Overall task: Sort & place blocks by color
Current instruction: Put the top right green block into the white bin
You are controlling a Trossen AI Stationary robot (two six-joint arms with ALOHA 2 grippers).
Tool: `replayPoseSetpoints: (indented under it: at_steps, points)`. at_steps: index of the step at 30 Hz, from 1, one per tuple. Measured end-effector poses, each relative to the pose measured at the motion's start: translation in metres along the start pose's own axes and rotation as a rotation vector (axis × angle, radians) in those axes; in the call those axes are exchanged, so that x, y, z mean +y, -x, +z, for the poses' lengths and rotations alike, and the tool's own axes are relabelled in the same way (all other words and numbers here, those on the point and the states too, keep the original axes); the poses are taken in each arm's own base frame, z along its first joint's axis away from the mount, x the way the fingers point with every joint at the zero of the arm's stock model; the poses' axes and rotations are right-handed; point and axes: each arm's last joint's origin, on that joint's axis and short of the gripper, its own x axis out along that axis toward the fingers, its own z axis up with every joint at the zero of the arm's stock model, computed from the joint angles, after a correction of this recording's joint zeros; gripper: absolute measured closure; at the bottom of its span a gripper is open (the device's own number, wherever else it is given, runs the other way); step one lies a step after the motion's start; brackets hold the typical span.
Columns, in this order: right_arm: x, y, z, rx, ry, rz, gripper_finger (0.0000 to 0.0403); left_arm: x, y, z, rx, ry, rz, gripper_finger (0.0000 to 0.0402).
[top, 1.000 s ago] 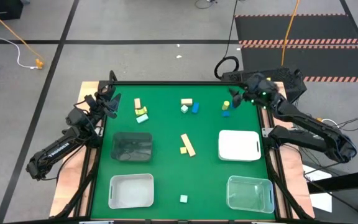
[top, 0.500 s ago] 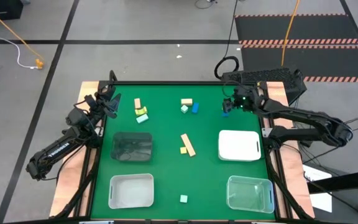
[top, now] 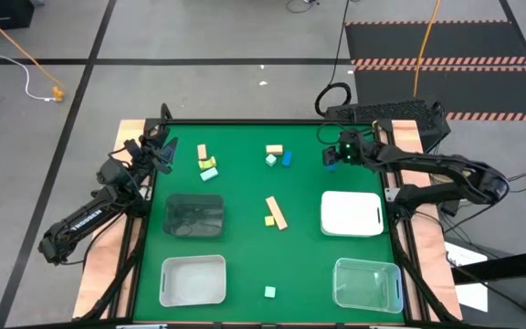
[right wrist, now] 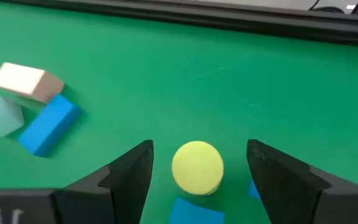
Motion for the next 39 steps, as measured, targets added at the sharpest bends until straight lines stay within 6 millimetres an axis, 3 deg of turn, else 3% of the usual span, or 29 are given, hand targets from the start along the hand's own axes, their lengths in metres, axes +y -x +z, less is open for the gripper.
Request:
replayPoseSetpoints:
  at_steps: [14, 18, 23, 27, 35, 39]
  points:
    - [0.007, -0.024, -0.009, 0.041, 0.052, -0.011, 0.0161, 0.000, 0.000, 0.000, 0.000, 0.000, 0.000, 0.0078]
    - [0.006, -0.027, -0.012, 0.061, 0.034, -0.024, 0.0201, 0.000, 0.000, 0.000, 0.000, 0.000, 0.000, 0.0078]
    - [0.006, -0.028, -0.012, 0.057, -0.017, -0.026, 0.0293, 0.000, 0.000, 0.000, 0.000, 0.000, 0.000, 0.0078]
    - [0.006, -0.028, -0.012, 0.057, -0.024, -0.025, 0.0294, 0.000, 0.000, 0.000, 0.000, 0.000, 0.000, 0.0078]
    - [0.011, -0.010, -0.001, 0.016, -0.080, 0.114, 0.0294, 0.000, 0.000, 0.000, 0.000, 0.000, 0.000, 0.0078]
    - [0.018, 0.007, 0.013, -0.068, -0.057, 0.287, 0.0294, 0.000, 0.000, 0.000, 0.000, 0.000, 0.000, 0.0078]
